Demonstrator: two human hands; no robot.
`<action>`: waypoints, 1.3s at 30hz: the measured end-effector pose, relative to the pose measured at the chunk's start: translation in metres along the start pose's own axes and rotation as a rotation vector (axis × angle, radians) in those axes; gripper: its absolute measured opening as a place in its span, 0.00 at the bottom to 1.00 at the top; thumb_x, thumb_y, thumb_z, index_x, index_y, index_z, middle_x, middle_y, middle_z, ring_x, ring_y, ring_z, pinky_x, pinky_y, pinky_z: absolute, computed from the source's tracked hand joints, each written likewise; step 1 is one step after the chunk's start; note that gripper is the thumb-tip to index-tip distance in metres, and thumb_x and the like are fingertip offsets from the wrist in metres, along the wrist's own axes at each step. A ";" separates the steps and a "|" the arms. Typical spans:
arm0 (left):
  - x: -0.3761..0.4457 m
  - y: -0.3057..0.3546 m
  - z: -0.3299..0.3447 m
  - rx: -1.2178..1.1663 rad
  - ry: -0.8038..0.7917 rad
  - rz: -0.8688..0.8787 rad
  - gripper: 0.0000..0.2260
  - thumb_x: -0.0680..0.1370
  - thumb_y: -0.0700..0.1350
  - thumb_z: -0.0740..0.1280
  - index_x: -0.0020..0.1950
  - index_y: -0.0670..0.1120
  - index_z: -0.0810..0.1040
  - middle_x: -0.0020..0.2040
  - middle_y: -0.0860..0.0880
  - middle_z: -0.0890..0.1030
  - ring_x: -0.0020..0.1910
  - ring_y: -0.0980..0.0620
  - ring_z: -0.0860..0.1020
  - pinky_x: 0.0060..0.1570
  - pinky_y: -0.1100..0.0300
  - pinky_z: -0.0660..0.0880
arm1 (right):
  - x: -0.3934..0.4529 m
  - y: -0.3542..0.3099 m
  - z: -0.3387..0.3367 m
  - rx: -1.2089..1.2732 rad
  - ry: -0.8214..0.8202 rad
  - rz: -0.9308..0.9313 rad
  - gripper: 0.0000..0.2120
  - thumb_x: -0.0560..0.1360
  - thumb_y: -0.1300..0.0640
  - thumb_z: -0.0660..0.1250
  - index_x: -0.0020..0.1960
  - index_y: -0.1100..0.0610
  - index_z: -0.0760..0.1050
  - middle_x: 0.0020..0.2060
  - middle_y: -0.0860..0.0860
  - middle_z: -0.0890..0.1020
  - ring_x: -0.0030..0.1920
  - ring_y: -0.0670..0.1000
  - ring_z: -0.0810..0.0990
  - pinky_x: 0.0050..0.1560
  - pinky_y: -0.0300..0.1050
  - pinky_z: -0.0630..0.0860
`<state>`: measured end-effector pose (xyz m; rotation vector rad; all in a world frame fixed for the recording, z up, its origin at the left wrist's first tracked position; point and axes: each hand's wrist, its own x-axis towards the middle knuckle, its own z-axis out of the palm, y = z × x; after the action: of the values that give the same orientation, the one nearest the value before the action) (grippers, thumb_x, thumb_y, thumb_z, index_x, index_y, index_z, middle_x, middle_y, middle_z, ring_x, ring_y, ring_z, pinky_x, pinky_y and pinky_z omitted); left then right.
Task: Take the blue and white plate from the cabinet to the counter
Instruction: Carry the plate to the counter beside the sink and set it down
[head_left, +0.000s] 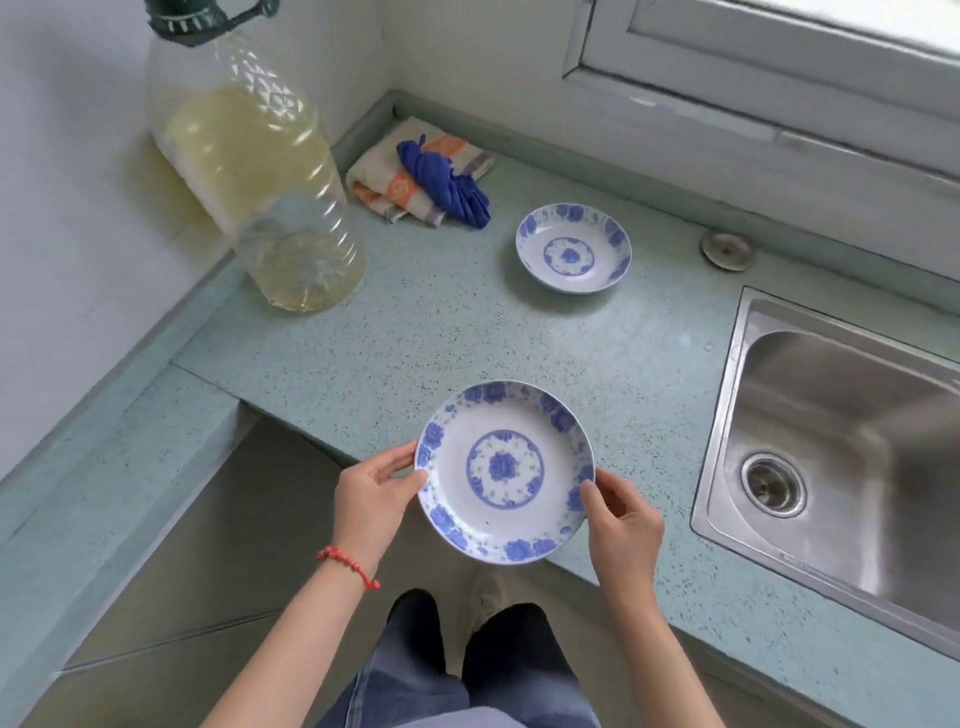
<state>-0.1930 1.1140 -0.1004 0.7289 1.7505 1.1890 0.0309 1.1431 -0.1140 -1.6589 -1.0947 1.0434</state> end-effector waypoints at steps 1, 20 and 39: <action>0.008 0.003 0.006 0.009 -0.006 0.002 0.15 0.69 0.34 0.71 0.51 0.48 0.81 0.45 0.57 0.82 0.45 0.67 0.79 0.42 0.70 0.77 | 0.008 -0.001 0.001 0.002 0.011 0.003 0.10 0.71 0.64 0.68 0.43 0.48 0.79 0.37 0.43 0.82 0.37 0.38 0.79 0.37 0.26 0.74; 0.143 0.010 0.057 0.141 -0.149 -0.021 0.14 0.69 0.32 0.70 0.53 0.43 0.80 0.47 0.52 0.82 0.42 0.66 0.79 0.39 0.72 0.76 | 0.098 0.007 0.045 -0.131 0.165 0.098 0.08 0.70 0.64 0.68 0.49 0.57 0.80 0.38 0.50 0.81 0.40 0.46 0.79 0.42 0.36 0.73; 0.200 0.018 0.076 0.169 -0.196 -0.010 0.15 0.68 0.31 0.70 0.53 0.41 0.80 0.46 0.51 0.82 0.42 0.66 0.79 0.39 0.71 0.77 | 0.139 -0.002 0.063 -0.148 0.197 0.152 0.08 0.71 0.61 0.67 0.50 0.57 0.79 0.42 0.49 0.81 0.44 0.49 0.79 0.49 0.46 0.76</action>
<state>-0.2150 1.3184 -0.1633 0.9043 1.7005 0.9368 0.0077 1.2892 -0.1540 -1.9437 -0.9466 0.8883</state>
